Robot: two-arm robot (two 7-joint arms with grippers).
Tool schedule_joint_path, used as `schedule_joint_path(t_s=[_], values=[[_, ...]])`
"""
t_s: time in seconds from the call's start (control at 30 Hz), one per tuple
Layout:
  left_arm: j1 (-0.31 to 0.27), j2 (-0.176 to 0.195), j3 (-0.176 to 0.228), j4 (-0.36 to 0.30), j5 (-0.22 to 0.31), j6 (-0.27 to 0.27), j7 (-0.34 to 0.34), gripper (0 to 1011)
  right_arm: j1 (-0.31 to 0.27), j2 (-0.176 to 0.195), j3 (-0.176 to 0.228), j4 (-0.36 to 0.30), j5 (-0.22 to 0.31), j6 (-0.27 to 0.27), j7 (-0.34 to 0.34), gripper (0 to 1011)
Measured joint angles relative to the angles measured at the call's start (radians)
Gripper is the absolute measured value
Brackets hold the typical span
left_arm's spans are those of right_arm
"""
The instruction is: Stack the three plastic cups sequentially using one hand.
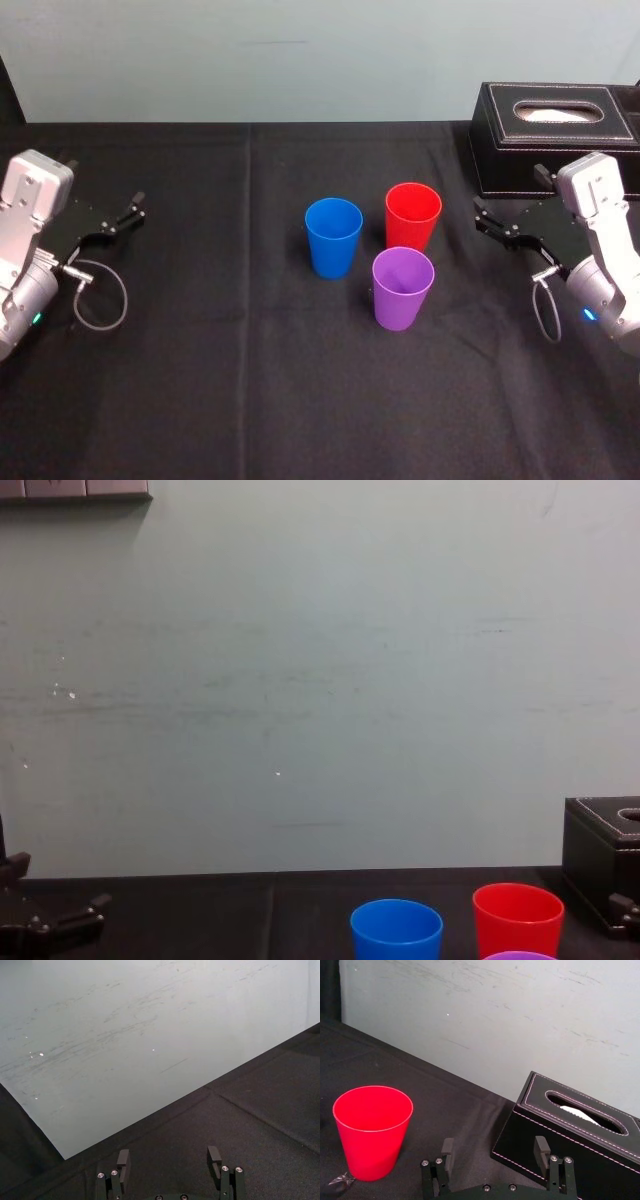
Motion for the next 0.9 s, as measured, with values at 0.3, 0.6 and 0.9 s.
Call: schedule_joint_path(t_s=[0.3,0.6,0.9], values=[[0.0,0.0,0.0,0.0,0.0,0.0,0.0,1005,0.0,0.0,0.0,0.0,0.0,0.0,0.0,1004],[0.0,0.0,0.0,0.0,0.0,0.0,0.0,1005,0.0,0.0,0.0,0.0,0.0,0.0,0.0,1004],[0.0,0.0,0.0,0.0,0.0,0.0,0.0,1005,0.0,0.0,0.0,0.0,0.0,0.0,0.0,1004]])
